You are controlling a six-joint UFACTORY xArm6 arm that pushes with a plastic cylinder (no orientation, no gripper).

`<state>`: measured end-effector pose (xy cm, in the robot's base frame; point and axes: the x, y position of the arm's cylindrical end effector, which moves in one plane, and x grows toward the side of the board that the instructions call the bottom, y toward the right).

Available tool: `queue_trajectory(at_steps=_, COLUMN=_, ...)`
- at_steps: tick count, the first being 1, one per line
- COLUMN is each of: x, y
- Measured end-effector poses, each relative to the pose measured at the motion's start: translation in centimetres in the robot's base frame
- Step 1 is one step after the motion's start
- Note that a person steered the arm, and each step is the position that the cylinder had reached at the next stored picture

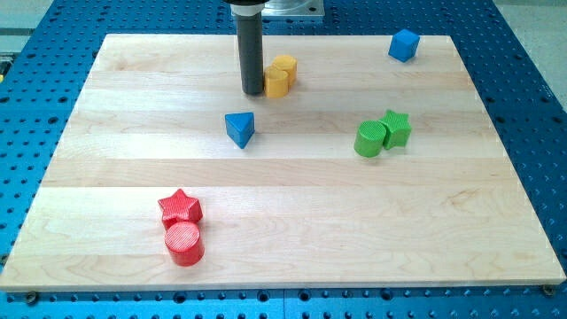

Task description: Separate hexagon from the heart

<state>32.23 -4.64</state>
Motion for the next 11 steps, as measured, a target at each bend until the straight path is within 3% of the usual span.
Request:
queue_trajectory(at_steps=2, x=0.1, y=-0.5)
queue_trajectory(at_steps=5, x=0.3, y=3.9)
queue_trajectory(at_steps=8, x=-3.8, y=6.7)
queue_trajectory(at_steps=10, x=-4.8, y=5.2)
queue_trajectory(at_steps=11, x=-5.5, y=8.2)
